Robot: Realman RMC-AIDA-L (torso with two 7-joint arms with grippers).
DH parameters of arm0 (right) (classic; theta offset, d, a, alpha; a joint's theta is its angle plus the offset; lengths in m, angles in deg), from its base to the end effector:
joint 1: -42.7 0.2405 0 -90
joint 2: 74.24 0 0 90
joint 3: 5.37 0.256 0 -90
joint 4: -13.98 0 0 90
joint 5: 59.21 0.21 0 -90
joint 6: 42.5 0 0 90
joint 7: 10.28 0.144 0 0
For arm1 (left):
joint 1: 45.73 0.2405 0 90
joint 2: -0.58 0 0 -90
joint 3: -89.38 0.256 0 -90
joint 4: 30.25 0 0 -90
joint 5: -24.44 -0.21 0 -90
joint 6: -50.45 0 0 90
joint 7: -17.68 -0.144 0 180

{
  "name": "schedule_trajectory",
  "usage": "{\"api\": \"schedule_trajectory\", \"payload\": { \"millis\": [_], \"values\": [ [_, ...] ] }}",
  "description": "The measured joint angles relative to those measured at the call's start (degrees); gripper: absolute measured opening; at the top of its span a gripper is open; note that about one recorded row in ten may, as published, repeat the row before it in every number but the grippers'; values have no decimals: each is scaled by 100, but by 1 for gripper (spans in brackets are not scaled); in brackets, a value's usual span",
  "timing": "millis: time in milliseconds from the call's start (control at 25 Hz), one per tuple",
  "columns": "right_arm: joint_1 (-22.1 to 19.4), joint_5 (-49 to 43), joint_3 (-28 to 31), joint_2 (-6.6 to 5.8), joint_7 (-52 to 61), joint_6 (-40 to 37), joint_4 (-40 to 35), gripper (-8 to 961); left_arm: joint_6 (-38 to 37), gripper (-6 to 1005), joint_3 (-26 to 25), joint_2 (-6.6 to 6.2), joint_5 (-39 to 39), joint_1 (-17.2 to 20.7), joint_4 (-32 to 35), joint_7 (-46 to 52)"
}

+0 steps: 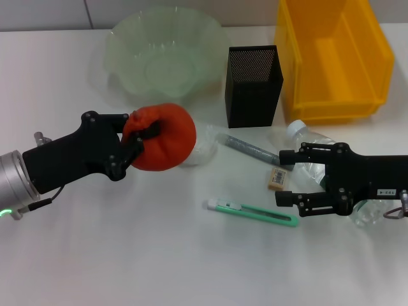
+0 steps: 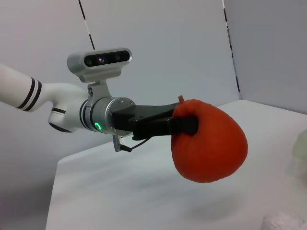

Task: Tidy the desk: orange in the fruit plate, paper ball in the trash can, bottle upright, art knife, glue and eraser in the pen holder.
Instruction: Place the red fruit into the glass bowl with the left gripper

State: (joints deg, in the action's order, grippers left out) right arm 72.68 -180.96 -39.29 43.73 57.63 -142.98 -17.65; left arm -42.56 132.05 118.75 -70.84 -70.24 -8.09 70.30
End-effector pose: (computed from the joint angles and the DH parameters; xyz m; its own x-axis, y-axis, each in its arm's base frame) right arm 0.2702 0.2924 -0.0065 0.8173 -0.2669 -0.5107 -0.3213 -0.9468 -0.0192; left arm -0.2766 0.2896 -0.0152 0.6978 0.0929 0.7103 0.3793 -0.8890 -0.2564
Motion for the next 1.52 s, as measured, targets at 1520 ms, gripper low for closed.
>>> {"api": "schedule_trajectory", "payload": {
  "millis": [1520],
  "values": [
    [-40, 398, 35, 96, -115, 875, -58, 805, 2674, 48, -5, 105, 1875, -1484, -1119, -512]
  ]
}}
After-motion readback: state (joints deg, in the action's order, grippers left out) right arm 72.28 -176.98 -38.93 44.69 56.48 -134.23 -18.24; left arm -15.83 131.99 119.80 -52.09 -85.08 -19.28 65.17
